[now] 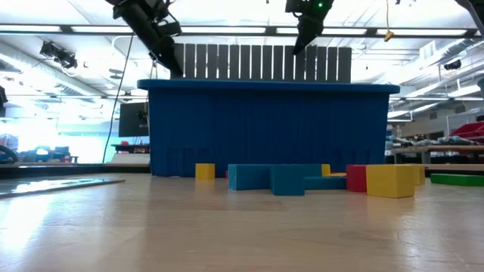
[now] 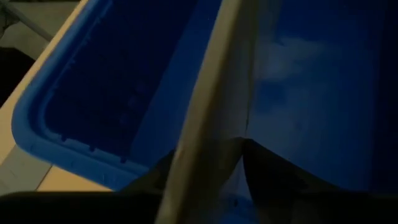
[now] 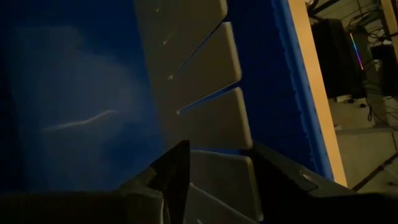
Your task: Sort Items/Unsort Items
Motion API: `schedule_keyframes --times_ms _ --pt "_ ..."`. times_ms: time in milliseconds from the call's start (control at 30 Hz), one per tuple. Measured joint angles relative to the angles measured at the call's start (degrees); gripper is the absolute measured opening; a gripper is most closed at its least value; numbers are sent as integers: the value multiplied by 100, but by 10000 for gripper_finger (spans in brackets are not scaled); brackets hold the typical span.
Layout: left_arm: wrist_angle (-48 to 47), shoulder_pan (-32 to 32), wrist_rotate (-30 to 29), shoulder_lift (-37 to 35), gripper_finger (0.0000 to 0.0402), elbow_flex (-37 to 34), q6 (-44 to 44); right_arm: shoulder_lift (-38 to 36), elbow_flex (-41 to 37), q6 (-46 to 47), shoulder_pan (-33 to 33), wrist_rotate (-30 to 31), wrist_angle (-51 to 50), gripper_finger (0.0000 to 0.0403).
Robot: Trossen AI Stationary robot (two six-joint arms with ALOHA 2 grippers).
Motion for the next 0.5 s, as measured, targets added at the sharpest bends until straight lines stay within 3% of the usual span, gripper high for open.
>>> schedule_keyframes --times_ms 500 --pt "-85 -7 -412 -214 153 0 0 -52 -9 -57 248 -175 1121 151"
